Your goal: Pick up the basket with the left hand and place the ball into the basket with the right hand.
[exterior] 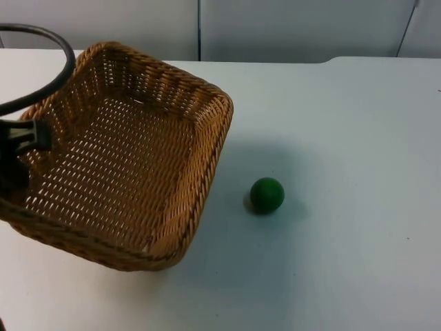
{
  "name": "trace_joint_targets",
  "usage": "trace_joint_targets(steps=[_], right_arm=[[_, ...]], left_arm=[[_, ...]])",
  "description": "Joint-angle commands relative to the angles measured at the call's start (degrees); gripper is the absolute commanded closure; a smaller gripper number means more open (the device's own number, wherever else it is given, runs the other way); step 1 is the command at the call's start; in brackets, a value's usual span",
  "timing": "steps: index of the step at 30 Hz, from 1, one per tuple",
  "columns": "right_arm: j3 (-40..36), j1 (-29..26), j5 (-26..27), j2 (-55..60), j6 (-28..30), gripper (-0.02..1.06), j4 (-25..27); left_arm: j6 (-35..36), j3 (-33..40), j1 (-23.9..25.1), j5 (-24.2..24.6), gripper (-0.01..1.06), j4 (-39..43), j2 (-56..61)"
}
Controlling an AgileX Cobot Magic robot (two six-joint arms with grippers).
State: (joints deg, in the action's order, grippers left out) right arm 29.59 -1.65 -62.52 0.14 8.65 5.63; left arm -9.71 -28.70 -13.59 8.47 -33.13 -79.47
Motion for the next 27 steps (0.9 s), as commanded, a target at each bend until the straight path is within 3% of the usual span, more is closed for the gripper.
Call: trace_joint_targets(steps=[1, 18, 27], right_arm=[[-0.3, 0.2, 0.4, -0.1, 0.3, 1.05, -0.3], [-0.3, 0.2, 0.5, 0.2, -1.8, 1.05, 0.2], [-0.3, 0.2, 0.8, 19.0, -2.6, 1.05, 3.4]], left_arm=[[-0.4, -0.2, -0.2, -2.3, 1.05, -1.1, 0.9], [-0.9, -2.7, -0.9, -0.9, 1.05, -3.2, 0.9], [-0.9, -2.7, -0.9, -0.6, 1.05, -3.3, 0.9]])
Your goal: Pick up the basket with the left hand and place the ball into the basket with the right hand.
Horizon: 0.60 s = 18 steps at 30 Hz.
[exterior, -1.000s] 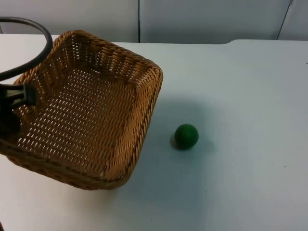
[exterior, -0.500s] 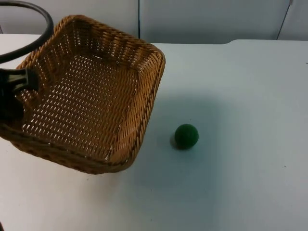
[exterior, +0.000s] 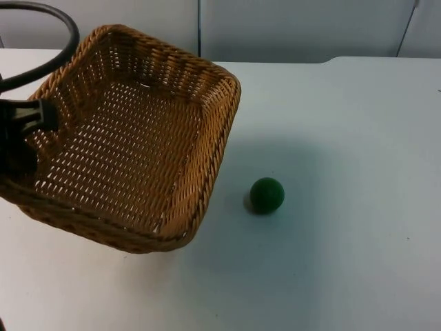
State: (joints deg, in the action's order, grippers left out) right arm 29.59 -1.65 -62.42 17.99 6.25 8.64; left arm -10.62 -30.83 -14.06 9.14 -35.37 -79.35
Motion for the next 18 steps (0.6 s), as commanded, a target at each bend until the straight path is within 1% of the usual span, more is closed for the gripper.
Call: trace_joint_targets(steps=[1, 2, 3, 4, 6, 8, 9, 10, 12, 13, 14, 15, 17, 18], right_arm=[[-0.2, 0.2, 0.9, 6.6, -0.1, 1.02, 0.4], [-0.1, 0.2, 1.0, 8.5, -0.1, 1.01, 0.5], [0.6, 0.2, 2.0, 13.5, -0.1, 0.95, 1.1], [0.6, 0.2, 2.0, 13.5, -0.1, 0.95, 1.1], [1.3, 0.2, 6.6, 20.7, 1.9, 0.87, 4.3], [1.6, 0.2, 13.2, 27.1, 5.6, 0.80, 8.1], [1.6, 0.2, 13.2, 27.1, 5.6, 0.80, 8.1], [1.9, 0.2, 15.9, 30.5, 7.9, 0.76, 10.0], [2.1, 0.2, 20.6, 36.9, 12.3, 0.64, 13.7], [2.1, 0.2, 21.6, 40.3, 14.1, 0.57, 15.8], [3.0, 0.2, 21.2, 43.6, 16.1, 0.51, 18.7], [3.0, 0.2, 21.2, 43.6, 16.1, 0.51, 18.7], [5.4, 0.2, 19.5, 49.0, 20.3, 0.40, 23.6], [6.5, 0.2, 19.5, 51.6, 21.0, 0.37, 24.7]], left_arm=[[0.0, -0.6, -0.4, -1.3, 1.05, -1.1, 0.7], [0.0, -0.6, -0.4, -1.3, 1.05, -1.1, 0.7], [0.0, -0.6, -0.4, -1.3, 1.05, -1.1, 0.7], [0.0, -0.6, -0.4, -1.3, 1.05, -1.1, 0.7], [0.0, -0.6, -0.4, -1.3, 1.05, -1.1, 0.7], [0.0, -0.6, -0.4, -1.3, 1.05, -1.1, 0.7], [0.0, -0.6, -0.4, -1.3, 1.05, -1.1, 0.7], [-0.1, -0.6, -0.4, -1.3, 1.05, -1.1, 0.7], [-1.0, -0.6, -0.4, -1.3, 1.05, -1.1, 0.7], [-1.0, -0.6, -0.4, -1.3, 1.05, -1.1, 0.7], [-1.0, -0.6, -0.4, -1.3, 1.05, -1.1, 0.7], [-1.0, -0.6, -0.4, -1.3, 1.05, -1.1, 0.7], [-1.0, -0.6, -0.4, -1.3, 1.05, -1.1, 0.7], [-1.0, -0.6, -0.4, -1.3, 1.05, -1.1, 0.7]])
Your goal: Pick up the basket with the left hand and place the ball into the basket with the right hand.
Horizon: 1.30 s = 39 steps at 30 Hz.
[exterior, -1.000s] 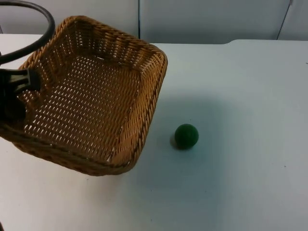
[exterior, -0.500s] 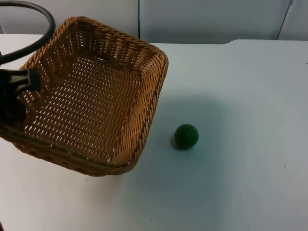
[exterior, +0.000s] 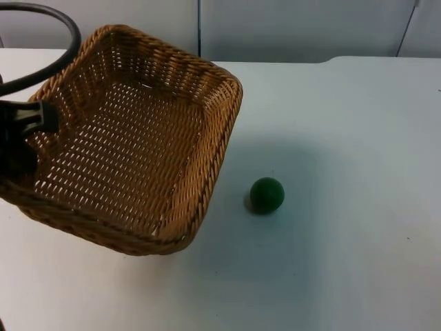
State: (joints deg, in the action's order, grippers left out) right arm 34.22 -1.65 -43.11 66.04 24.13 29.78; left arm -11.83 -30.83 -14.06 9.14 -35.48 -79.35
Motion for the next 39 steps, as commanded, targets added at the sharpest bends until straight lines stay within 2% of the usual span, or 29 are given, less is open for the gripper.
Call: trace_joint_targets(steps=[1, 4, 7, 9, 10, 11, 13, 14, 15, 17, 19, 20, 24, 39], right_arm=[[3.3, 0.2, 0.3, 5.4, 3.2, 0.36, 3.7], [6.2, 0.2, 1.2, 10.3, 3.6, 0.37, 3.6], [8.3, 1.0, 1.2, 13.1, 7.4, 0.37, 3.3], [9.9, 3.5, 3.0, 15.1, 12.1, 0.37, 3.9], [10.9, 7.0, 4.8, 16.1, 17.4, 0.37, 3.9], [10.9, 7.0, 4.8, 16.1, 17.4, 0.37, 3.9], [11.8, 12.3, 8.2, 17.4, 22.6, 0.37, 2.5], [12.1, 14.6, 10.2, 17.8, 23.4, 0.37, 1.0], [12.1, 14.6, 10.2, 17.8, 23.4, 0.37, 1.0], [12.1, 19.2, 15.9, 19.1, 23.8, 0.37, -1.9], [12.1, 22.4, 19.4, 20.7, 23.8, 0.37, -4.5], [12.1, 22.4, 19.4, 20.7, 23.8, 0.37, -4.5], [12.1, 26.7, 25.3, 25.6, 24.0, 0.37, -5.6], [12.1, 33.9, 37.5, 35.0, 25.5, 0.37, -5.5]], left_arm=[[0.3, -0.6, -0.4, -1.3, 1.05, -1.0, 0.7], [0.3, -0.6, -0.4, -1.3, 1.05, -1.0, 0.7], [0.3, -0.6, -0.4, -1.3, 1.05, -1.0, 0.7], [0.3, -0.6, -0.4, -1.6, 1.05, -1.0, 0.7], [0.3, -0.6, -0.4, -1.9, 1.05, -1.0, 0.7], [0.3, -0.6, -0.4, -1.9, 1.05, -1.0, 0.7], [0.3, -0.6, -0.4, -2.1, 1.05, -1.0, 0.7], [0.3, -0.6, -0.4, -2.1, 1.05, -1.0, 0.7], [0.3, -0.6, -0.4, -2.1, 1.05, -1.0, 0.7], [0.3, -0.6, -0.4, -2.3, 1.05, -1.0, 0.7], [0.3, -0.6, -0.4, -2.4, 1.05, -1.0, 0.7], [0.3, -0.6, -0.4, -2.4, 1.05, -1.0, 0.7], [0.3, -0.6, -0.4, -2.4, 1.05, -1.0, 0.7], [0.3, -0.6, -0.4, -2.4, 1.05, -1.0, 0.7]])
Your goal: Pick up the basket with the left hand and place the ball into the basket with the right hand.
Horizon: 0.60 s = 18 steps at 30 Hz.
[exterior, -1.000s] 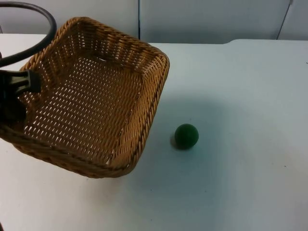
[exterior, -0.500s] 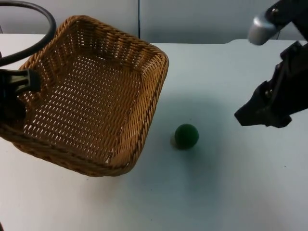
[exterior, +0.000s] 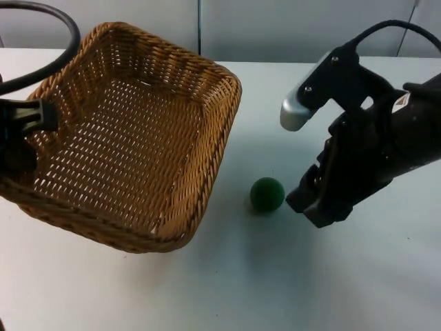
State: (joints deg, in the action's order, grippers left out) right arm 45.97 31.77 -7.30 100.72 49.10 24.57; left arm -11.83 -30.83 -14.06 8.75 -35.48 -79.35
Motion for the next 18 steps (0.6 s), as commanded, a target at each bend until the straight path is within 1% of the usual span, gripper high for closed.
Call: trace_joint_targets(steps=[1, 3, 7, 10, 16, 18], right_arm=[[0.3, 0.8, 2.7, 1.0, 0.6, 0.37, -0.3], [0.6, 0.8, 4.1, 2.2, 0.6, 0.37, -0.3], [2.4, 0.8, 4.1, 4.4, 0.3, 0.37, -0.1], [6.8, 0.8, 2.7, 7.2, 0.3, 0.37, 1.8], [11.1, 0.8, 0.7, 10.0, 0.3, 0.37, 2.8], [12.7, 0.8, -0.7, 11.5, 0.4, 0.37, 4.5]], left_arm=[[0.3, -0.6, -0.4, -2.0, 1.05, -1.0, 0.7], [0.3, -0.6, -0.4, -2.0, 1.05, -1.0, 0.7], [0.3, -0.6, -0.4, -1.9, 1.05, -1.0, 0.7], [0.3, -0.6, -0.4, -1.7, 1.05, -1.0, 0.7], [0.3, -0.6, -0.4, -1.4, 1.05, -1.0, 0.7], [0.3, -0.6, -0.4, -1.4, 1.05, -1.0, 0.7]])
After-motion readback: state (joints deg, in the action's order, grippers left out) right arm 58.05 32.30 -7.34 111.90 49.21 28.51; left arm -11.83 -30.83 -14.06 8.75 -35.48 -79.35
